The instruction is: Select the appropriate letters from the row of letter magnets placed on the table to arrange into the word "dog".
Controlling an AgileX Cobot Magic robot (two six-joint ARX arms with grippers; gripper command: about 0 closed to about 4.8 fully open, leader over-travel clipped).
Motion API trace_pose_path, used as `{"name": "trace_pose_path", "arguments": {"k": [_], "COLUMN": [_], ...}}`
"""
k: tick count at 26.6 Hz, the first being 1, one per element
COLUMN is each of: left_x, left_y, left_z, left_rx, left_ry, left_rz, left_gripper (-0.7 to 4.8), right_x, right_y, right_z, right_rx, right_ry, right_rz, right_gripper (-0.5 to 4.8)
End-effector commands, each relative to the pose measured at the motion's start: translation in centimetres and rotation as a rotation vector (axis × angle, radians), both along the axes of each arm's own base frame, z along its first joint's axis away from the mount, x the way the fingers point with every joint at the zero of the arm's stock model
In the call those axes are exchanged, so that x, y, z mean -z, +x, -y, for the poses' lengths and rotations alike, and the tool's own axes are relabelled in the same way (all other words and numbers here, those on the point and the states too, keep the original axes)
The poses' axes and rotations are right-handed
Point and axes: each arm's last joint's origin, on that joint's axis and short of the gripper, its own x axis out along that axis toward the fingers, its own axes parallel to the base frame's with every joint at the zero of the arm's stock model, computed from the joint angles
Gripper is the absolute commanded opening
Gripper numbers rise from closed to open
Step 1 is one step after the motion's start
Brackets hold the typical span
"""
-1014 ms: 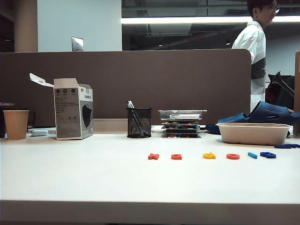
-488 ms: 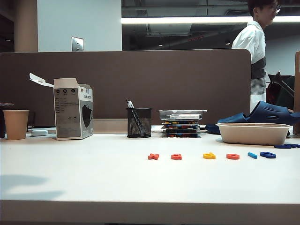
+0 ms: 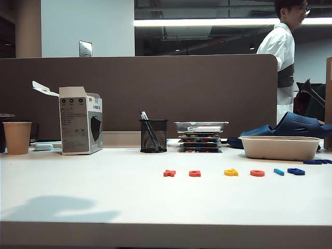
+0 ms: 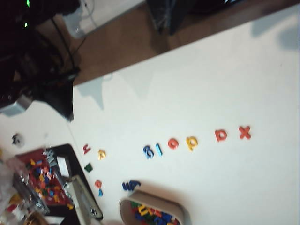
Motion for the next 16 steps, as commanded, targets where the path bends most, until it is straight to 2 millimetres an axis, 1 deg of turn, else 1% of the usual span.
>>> {"name": "trace_pose_path", "arguments": {"k": [1,6,11,16], "left_x": [-0.65,-0.67,-0.59,-0.2], "left_y": [0.07,0.12,0.34,0.68], "left_z": [0.07,0.04,0.05,0.66], "left_rx": [-0.015,-0.035,-0.157,-0.2], "left_ry": [-0.057,-0.055,-0.104,-0.101], "left_rz": [0.034,0.043,0.01,-0.003], "left_gripper": [-0.05,-0.06,-0.05,-0.05], "right_x": [-0.1,-0.1,-0.1,-0.12], "right_y": [0.0,0.0,0.0,0.0], "right_z": [0.01,-0.01,0.0,0.01], "right_rx": [0.005,0.001,0.005,0.005], "right_ry": [0.002,0.002,0.002,0.002], "right_rz": [0.021,0.021,0.021,0.021], "right_gripper": [-0.07,-0.07,-0.07,-0.07]}}
